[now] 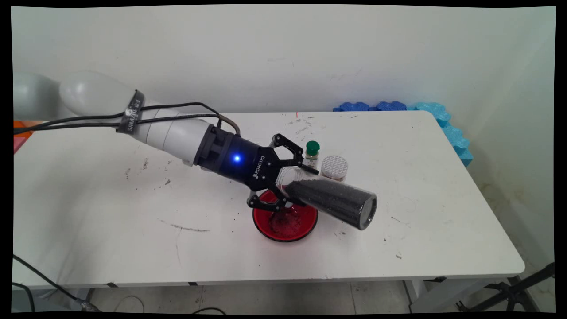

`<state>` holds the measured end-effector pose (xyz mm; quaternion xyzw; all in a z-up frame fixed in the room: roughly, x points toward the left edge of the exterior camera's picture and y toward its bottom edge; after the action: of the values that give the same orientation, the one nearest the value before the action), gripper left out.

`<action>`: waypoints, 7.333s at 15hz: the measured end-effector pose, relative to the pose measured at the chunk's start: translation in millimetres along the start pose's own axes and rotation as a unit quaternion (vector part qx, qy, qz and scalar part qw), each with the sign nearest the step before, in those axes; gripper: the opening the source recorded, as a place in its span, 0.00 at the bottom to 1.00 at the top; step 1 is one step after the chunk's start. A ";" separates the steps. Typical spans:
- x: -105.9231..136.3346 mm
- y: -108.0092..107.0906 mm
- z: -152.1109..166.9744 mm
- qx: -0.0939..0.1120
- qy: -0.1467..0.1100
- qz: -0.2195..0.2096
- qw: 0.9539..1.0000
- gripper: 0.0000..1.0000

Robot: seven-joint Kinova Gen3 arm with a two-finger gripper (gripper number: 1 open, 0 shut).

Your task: Pour the black seasoning powder in the red bowl, then place the picked object on the table

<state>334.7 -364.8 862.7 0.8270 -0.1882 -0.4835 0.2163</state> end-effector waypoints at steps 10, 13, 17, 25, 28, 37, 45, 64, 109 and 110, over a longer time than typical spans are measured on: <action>4.1 1.2 1.4 -0.010 -0.005 -0.020 1.000 0.00; 4.5 1.2 1.6 -0.012 -0.006 -0.023 1.000 0.00; 5.2 -0.4 3.0 -0.014 -0.008 -0.028 0.999 0.00; 9.6 -4.9 4.7 -0.011 -0.003 -0.003 1.000 0.00; 11.7 -3.4 4.7 -0.005 0.001 0.042 0.999 0.00; 8.4 5.5 1.6 0.022 0.009 0.212 0.977 0.00; -12.1 21.0 -9.6 0.051 0.019 0.385 0.921 0.00; -76.1 74.3 -69.5 0.099 0.059 0.723 0.682 0.00; 38.2 47.1 -84.9 0.157 0.169 0.872 0.432 0.00; 43.1 44.1 -82.7 0.159 0.168 0.871 0.434 0.00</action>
<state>422.9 -409.5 891.9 0.3107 -0.8423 0.1472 0.4151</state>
